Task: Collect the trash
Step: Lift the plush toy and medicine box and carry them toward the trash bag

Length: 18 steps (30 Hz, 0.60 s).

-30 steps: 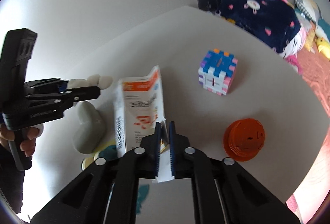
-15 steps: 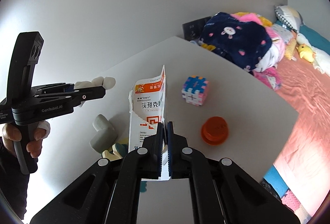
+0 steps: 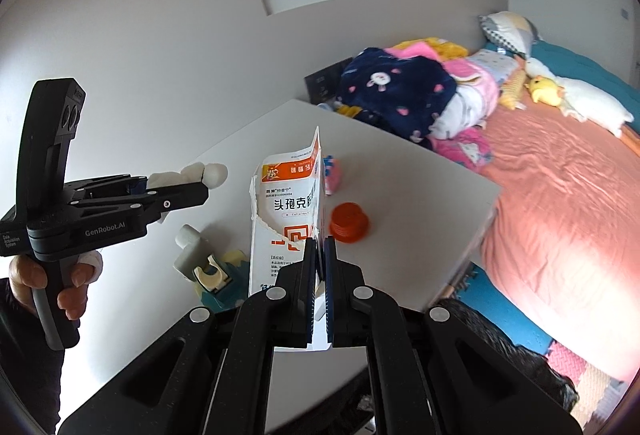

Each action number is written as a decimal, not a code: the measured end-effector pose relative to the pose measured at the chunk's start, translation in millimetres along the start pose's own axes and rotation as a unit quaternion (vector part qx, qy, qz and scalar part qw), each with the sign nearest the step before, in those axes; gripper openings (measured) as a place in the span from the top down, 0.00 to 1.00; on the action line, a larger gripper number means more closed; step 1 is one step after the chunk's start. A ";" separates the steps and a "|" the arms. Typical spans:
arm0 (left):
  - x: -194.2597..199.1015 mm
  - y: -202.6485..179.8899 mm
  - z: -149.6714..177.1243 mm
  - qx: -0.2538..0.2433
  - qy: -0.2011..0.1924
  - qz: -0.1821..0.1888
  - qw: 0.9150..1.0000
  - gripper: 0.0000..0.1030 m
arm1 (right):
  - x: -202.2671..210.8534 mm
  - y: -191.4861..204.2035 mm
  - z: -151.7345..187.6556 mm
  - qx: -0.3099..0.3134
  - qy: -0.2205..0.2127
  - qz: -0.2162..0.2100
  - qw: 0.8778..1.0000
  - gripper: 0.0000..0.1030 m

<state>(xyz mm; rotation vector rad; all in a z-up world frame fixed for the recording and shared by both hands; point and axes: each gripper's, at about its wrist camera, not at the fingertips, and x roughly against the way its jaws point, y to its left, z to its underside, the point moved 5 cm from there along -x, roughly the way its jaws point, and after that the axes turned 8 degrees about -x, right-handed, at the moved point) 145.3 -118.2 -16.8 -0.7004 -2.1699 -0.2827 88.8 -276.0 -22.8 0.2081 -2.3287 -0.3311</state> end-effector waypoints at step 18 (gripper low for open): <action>-0.6 -110.2 -11.8 -0.073 -0.008 0.066 0.995 0.69 | 84.6 -65.9 34.3 -0.060 -0.041 0.057 0.996 0.95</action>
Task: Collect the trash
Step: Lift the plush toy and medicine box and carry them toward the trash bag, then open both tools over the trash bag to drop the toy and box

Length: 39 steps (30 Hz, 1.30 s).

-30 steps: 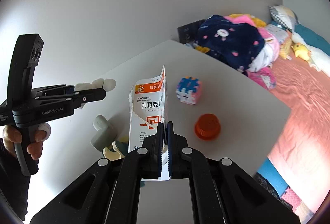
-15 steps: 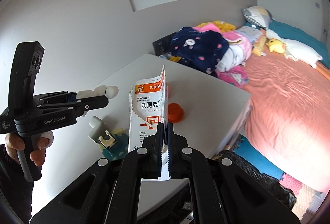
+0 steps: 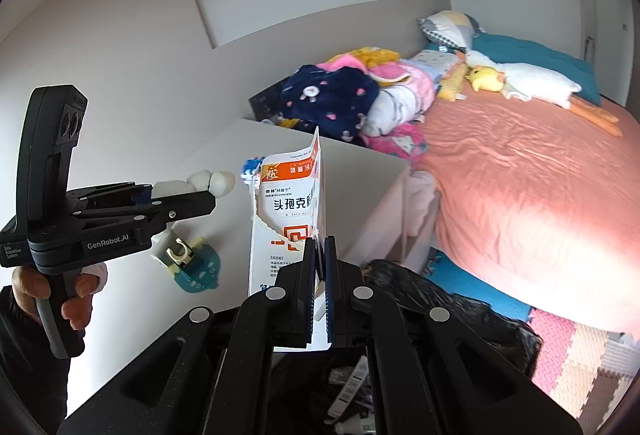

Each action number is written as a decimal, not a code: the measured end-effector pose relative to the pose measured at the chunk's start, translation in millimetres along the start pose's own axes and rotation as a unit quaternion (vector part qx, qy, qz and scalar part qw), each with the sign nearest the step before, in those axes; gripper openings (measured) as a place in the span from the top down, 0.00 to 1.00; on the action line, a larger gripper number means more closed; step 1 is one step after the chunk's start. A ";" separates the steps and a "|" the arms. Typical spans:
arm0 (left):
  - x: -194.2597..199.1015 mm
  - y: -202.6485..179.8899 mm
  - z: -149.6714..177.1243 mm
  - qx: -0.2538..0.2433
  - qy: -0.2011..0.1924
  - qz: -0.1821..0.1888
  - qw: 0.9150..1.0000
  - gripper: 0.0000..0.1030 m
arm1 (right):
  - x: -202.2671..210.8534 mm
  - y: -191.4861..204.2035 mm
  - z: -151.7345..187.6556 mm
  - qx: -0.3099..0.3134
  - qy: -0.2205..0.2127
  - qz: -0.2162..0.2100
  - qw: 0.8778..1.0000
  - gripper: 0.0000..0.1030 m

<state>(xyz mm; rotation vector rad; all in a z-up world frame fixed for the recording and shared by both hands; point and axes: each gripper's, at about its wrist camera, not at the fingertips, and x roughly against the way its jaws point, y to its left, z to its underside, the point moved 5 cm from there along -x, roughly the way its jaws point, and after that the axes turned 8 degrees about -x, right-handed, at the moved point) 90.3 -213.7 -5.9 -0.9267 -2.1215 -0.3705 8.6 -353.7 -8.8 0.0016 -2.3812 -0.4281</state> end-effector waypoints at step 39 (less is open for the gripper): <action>-39.9 -124.8 7.7 -0.091 0.071 0.109 0.987 0.06 | 104.1 -137.6 34.3 -0.153 -0.097 0.124 0.975 0.25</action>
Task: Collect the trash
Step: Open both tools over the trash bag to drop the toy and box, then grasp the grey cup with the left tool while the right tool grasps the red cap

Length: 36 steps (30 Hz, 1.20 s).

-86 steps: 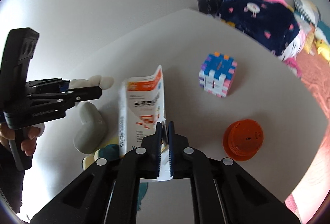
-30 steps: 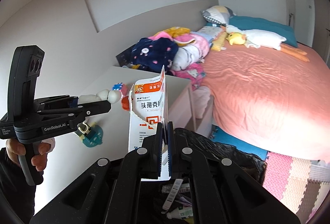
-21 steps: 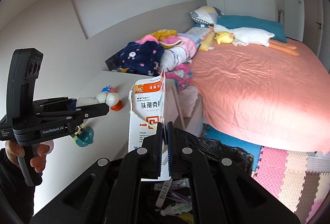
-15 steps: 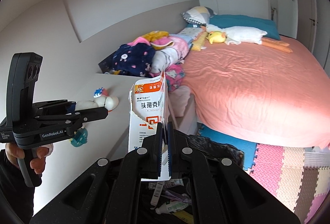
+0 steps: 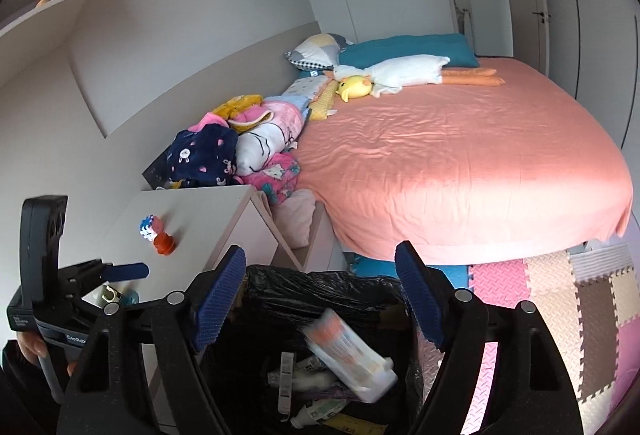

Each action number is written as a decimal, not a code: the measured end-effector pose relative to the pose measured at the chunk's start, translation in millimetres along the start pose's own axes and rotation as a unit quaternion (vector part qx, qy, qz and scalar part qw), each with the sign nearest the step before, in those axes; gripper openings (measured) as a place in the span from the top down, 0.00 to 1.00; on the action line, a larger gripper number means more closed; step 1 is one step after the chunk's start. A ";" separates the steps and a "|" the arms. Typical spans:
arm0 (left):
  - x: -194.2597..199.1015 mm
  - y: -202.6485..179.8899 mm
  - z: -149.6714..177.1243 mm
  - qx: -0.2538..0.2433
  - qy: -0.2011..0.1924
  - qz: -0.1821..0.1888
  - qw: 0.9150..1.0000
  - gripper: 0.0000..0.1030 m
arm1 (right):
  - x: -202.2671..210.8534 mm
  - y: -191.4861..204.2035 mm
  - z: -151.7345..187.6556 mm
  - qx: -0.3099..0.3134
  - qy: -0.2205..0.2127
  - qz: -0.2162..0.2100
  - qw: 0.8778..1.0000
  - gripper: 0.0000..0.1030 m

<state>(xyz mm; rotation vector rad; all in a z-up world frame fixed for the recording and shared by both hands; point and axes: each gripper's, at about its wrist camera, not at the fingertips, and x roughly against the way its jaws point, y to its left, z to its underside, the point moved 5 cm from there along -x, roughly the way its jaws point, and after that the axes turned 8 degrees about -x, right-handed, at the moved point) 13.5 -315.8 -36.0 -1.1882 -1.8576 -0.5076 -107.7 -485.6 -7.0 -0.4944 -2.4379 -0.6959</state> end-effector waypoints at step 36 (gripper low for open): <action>51.4 99.1 76.4 0.126 -0.009 -0.086 0.988 0.06 | -55.0 110.0 39.1 0.085 0.081 -0.084 0.990 0.24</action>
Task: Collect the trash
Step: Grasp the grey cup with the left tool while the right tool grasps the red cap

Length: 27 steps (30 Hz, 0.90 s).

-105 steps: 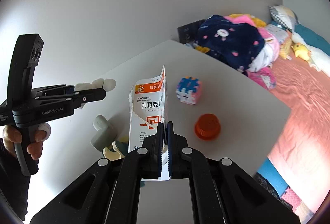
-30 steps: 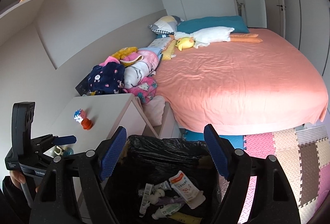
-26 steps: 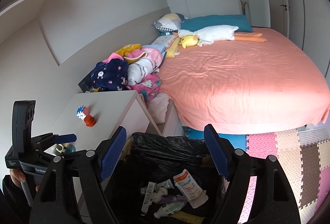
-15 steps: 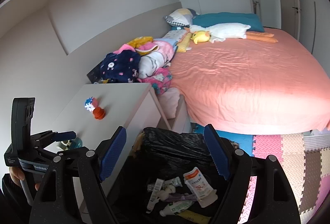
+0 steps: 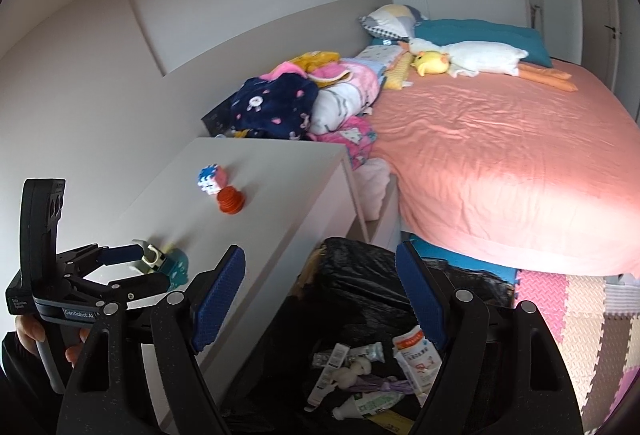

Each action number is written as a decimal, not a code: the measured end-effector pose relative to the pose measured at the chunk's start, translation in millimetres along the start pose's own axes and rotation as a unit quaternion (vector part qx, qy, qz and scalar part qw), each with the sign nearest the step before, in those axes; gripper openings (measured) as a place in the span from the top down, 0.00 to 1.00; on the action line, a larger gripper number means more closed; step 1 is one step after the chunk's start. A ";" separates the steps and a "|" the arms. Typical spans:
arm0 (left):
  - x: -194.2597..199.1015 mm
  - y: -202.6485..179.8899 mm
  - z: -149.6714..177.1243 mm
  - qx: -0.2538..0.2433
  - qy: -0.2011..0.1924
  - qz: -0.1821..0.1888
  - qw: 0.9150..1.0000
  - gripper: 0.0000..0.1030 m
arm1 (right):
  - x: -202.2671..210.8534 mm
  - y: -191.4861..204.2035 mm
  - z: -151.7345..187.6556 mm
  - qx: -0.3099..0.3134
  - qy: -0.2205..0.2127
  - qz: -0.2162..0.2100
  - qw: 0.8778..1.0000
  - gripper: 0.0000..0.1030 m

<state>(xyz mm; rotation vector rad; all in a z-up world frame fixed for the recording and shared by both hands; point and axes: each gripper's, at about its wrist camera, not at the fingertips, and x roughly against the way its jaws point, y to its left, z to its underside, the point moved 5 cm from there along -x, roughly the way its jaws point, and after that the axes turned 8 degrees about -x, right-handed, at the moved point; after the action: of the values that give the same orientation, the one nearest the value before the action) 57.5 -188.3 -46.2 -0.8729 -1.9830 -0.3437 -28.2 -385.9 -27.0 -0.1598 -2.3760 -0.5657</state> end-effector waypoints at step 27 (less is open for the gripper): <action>19.9 110.7 43.0 0.133 0.008 -0.074 0.988 0.06 | -80.6 72.7 4.9 0.047 0.062 -0.059 0.995 0.24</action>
<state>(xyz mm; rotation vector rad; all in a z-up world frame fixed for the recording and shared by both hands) 100.6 -77.2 -64.0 -0.5530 -2.0270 -0.1628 49.1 -315.6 -56.7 0.0568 -2.2949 -0.5030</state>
